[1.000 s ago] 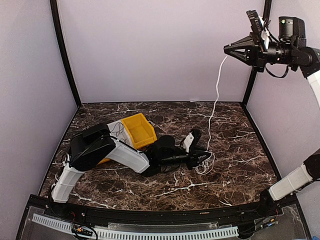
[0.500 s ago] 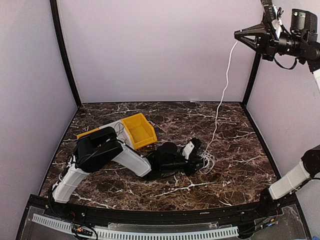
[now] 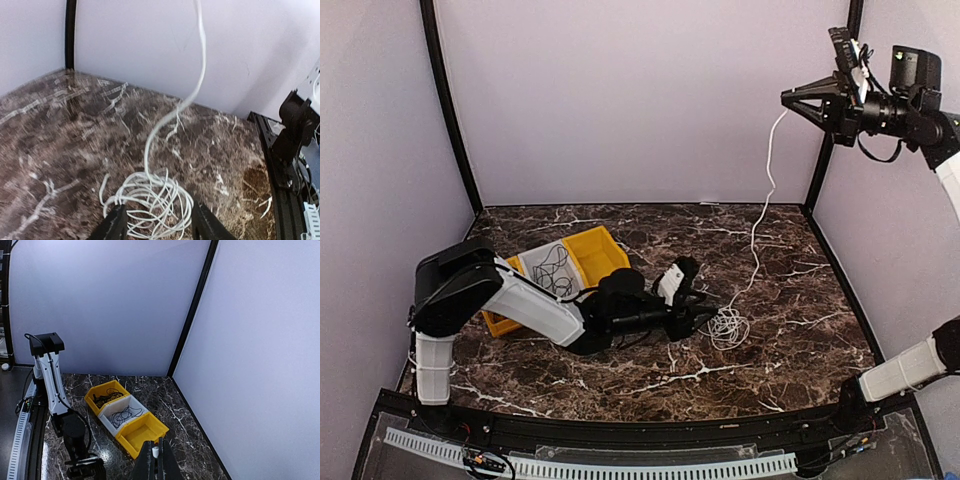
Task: Untangle the cables
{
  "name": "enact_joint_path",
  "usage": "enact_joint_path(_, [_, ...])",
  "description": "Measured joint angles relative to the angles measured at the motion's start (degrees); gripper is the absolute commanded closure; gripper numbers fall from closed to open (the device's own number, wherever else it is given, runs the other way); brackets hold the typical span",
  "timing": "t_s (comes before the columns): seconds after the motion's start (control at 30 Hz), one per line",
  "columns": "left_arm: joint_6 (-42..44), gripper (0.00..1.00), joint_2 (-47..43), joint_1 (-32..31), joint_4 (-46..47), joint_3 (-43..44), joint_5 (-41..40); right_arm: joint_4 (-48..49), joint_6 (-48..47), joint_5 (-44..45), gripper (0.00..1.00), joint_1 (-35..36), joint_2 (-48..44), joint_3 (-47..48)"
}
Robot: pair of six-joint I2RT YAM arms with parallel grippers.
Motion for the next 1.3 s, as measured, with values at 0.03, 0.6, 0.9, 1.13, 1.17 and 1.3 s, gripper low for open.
enact_joint_path(0.03, [0.33, 0.44, -2.93, 0.0, 0.02, -1.33, -1.57, 0.61, 0.07, 0.15, 1.0, 0.0, -0.39, -2.12])
enact_joint_path(0.6, [-0.46, 0.2, 1.6, -2.8, 1.51, 10.95, -9.38, 6.67, 4.17, -1.05, 1.0, 0.07, -1.22, -10.45])
enact_joint_path(0.9, [0.66, 0.52, 19.39, -3.34, -4.5, 28.61, -7.96, 3.41, 3.89, 0.87, 1.0, -0.04, 4.11, 8.15])
enact_joint_path(1.13, [-1.7, 0.68, 22.23, -2.34, -4.98, 26.58, -3.45, 8.52, 8.11, 1.95, 1.0, -9.44, 9.81, 33.4])
enact_joint_path(1.17, [-2.1, 0.68, 22.23, -2.25, -4.92, 26.47, -2.75, 10.29, 9.64, 1.49, 1.0, -11.04, 10.12, 34.49])
enact_joint_path(1.3, [-3.34, 0.68, 22.23, -1.9, -4.52, 25.66, -1.03, 14.6, 14.16, -0.55, 1.0, -14.29, 10.88, 35.21])
